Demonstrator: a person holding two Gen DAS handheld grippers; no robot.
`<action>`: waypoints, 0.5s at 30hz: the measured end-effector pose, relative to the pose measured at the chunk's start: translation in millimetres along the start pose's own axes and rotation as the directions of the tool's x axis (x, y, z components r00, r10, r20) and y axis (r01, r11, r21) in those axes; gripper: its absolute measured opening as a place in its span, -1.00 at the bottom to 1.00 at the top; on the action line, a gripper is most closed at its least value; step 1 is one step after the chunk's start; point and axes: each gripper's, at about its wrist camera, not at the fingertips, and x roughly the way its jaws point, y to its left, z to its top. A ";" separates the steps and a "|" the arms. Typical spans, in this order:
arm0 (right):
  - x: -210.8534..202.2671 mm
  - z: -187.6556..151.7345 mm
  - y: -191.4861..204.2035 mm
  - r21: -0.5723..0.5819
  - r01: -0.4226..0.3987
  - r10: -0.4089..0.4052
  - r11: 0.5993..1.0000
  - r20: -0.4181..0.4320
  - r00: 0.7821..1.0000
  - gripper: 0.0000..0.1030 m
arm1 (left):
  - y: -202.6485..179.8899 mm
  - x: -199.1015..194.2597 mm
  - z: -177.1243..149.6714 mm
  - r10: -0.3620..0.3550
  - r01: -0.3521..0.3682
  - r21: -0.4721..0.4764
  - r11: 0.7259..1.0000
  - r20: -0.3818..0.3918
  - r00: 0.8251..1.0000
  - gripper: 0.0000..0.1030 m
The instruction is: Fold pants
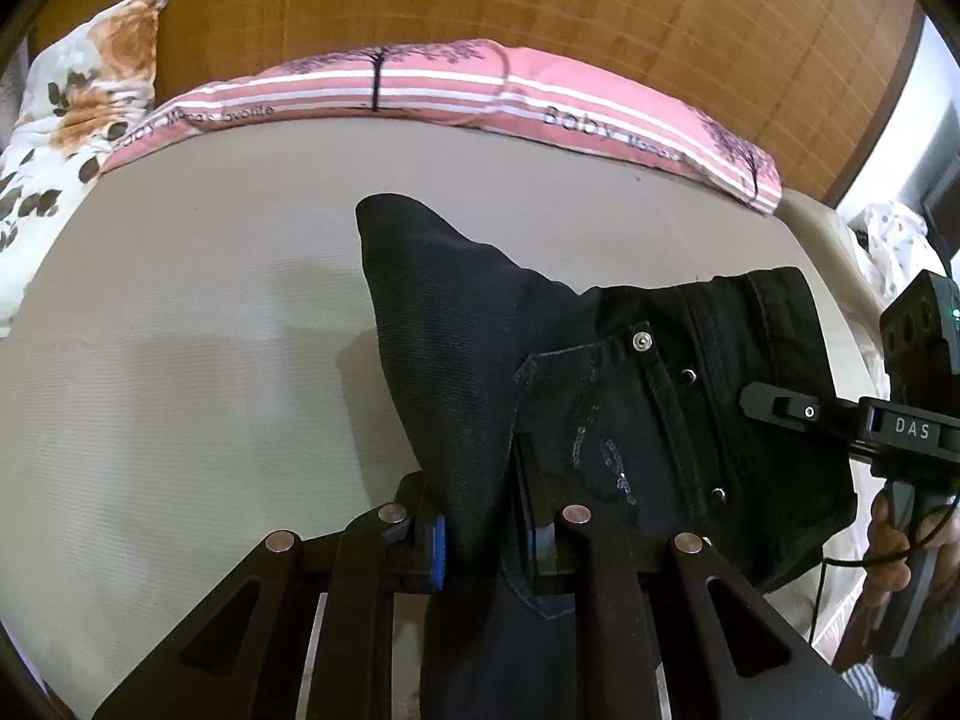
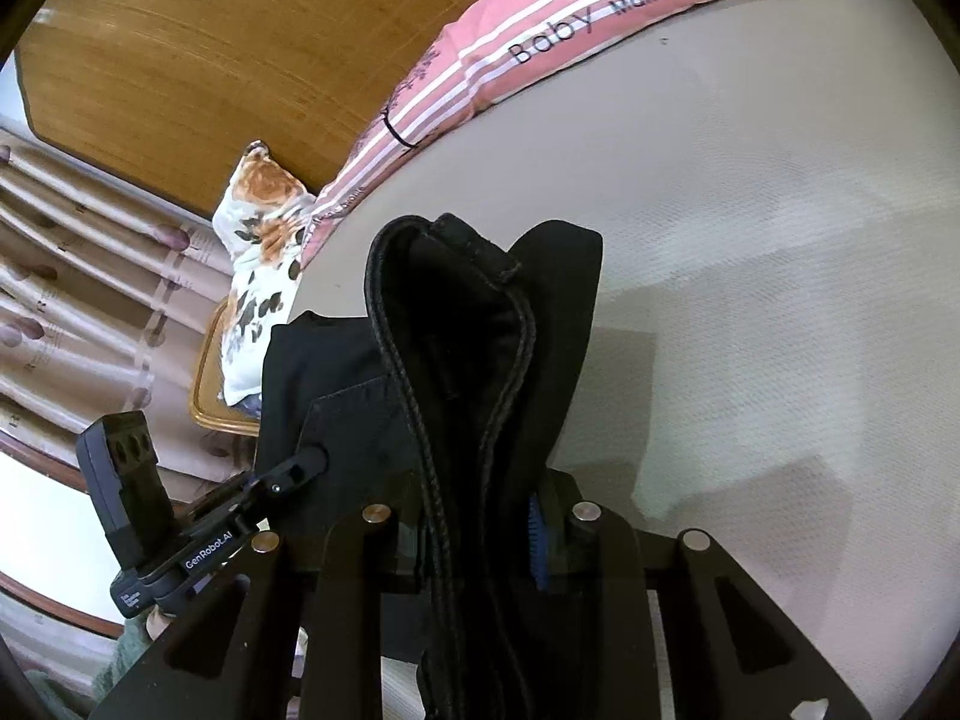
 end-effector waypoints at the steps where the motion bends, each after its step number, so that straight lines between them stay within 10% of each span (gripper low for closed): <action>1: 2.7 2.5 1.8 -0.001 -0.001 0.001 1.000 -0.001 1.000 -0.56 | 2.7 0.5 2.9 0.003 -0.003 -0.001 1.000 0.003 1.000 -0.65; 15: 50.7 82.8 17.5 -0.009 -0.008 0.008 1.000 0.002 1.000 -0.56 | 38.3 35.1 74.1 0.022 -0.021 -0.009 1.000 0.043 0.999 -0.65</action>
